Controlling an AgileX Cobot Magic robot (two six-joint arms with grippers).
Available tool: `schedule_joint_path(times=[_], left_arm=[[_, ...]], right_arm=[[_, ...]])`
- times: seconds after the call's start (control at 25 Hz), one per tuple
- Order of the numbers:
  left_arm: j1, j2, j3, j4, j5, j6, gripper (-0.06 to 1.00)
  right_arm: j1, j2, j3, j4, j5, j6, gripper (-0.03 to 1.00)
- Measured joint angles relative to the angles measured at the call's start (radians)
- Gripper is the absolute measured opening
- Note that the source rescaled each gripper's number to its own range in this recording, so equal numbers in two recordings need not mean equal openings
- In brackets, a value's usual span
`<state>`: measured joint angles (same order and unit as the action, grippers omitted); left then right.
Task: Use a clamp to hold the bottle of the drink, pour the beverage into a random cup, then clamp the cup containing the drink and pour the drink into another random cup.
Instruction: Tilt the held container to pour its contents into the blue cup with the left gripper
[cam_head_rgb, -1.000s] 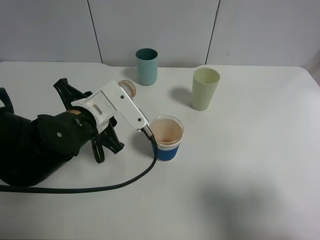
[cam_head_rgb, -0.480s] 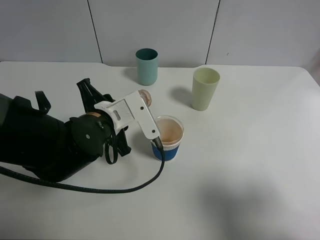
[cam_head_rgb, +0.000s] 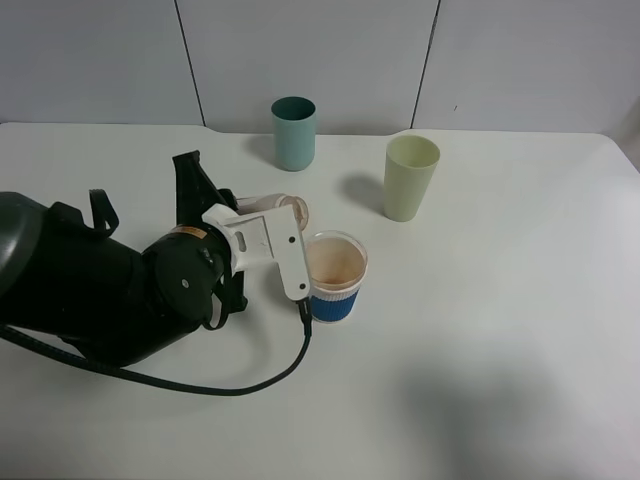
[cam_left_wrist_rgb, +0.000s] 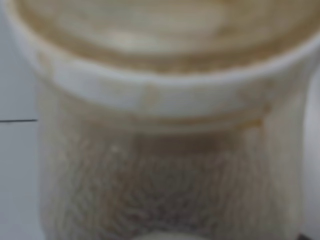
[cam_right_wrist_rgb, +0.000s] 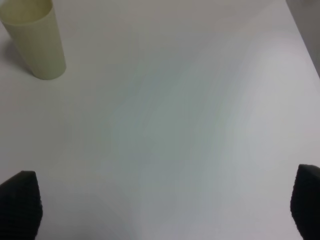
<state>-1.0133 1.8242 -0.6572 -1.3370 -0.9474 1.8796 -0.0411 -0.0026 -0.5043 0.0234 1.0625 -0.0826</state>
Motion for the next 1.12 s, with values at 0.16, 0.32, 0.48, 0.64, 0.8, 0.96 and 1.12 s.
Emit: schedule_joint_path(times=[0.16,0.32,0.48,0.64,0.8,0.96,1.12], left_arm=[[-0.011,0.000,-0.005,0.001,-0.005,0.023,0.05],[-0.022,0.002,-0.045,-0.006,-0.009,0.053,0.05],[-0.024,0.002,-0.075,-0.004,-0.012,0.087,0.05],[-0.024,0.002,-0.079,0.014,-0.015,0.121,0.05],[-0.024,0.002,-0.080,0.028,-0.016,0.161,0.05],[-0.024,0.002,-0.080,0.053,-0.016,0.190,0.05],[-0.024,0.002,-0.080,0.075,-0.017,0.210,0.05]], right_arm=[[0.000,0.000,0.000,0.000,0.000,0.000,1.00],[0.000,0.000,0.000,0.000,0.000,0.000,1.00],[0.000,0.000,0.000,0.000,0.000,0.000,1.00],[0.000,0.000,0.000,0.000,0.000,0.000,1.00],[0.000,0.000,0.000,0.000,0.000,0.000,1.00],[0.000,0.000,0.000,0.000,0.000,0.000,1.00],[0.000,0.000,0.000,0.000,0.000,0.000,1.00]])
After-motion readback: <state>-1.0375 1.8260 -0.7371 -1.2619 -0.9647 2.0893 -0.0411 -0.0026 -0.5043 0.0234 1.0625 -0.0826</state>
